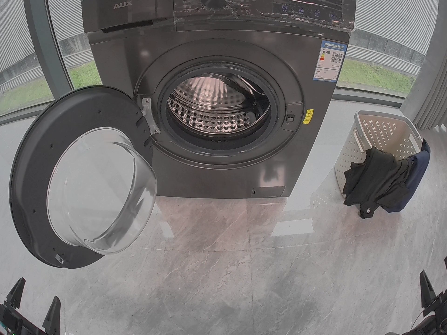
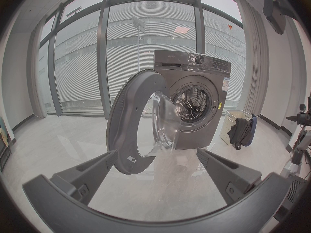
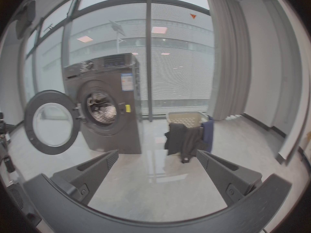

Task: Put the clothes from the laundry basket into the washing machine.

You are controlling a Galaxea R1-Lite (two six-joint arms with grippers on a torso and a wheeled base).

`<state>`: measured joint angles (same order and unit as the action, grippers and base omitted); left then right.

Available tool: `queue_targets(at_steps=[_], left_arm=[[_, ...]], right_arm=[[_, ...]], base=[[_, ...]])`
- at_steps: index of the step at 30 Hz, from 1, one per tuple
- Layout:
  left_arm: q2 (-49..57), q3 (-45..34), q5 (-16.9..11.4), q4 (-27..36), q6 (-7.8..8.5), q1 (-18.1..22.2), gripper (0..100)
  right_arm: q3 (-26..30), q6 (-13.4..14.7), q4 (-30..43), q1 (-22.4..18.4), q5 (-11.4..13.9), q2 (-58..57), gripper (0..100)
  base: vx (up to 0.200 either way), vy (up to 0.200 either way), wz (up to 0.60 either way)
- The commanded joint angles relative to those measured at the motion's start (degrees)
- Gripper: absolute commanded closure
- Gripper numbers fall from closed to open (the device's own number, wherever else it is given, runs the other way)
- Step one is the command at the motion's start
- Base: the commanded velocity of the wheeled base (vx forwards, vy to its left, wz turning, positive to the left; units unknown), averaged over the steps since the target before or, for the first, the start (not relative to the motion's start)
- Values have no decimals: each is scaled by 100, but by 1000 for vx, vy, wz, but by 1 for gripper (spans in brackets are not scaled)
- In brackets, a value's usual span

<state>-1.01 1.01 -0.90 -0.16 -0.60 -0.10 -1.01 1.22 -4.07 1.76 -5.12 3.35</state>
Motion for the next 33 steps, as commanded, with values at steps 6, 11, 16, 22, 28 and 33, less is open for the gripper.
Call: queue_targets(at_steps=[6,11,16,22,28,33], left_arm=[[101,-101,2,-2,-11,1,0],[101,-101,2,-2,-2,1,0],[101,-101,29,-2,-2,1,0],[101,-101,20,-2,-2,1,0],[101,-101,11,-2,-11,1,0],[101,-101,11,-2,-11,1,0]], right_arm=[[101,45,398,-202,283,-335,0],[101,-113,390,-193,363,-335,0],[101,-122,381,-184,380,-335,0],[101,-113,381,-184,380,-335,0],[101,-113,381,-184,380,-335,0],[101,-113,381,-184,380,-335,0]], base=[[0,0,0],[0,0,0],[0,-200,0],[0,-200,0],[0,-200,0],[0,-200,0]])
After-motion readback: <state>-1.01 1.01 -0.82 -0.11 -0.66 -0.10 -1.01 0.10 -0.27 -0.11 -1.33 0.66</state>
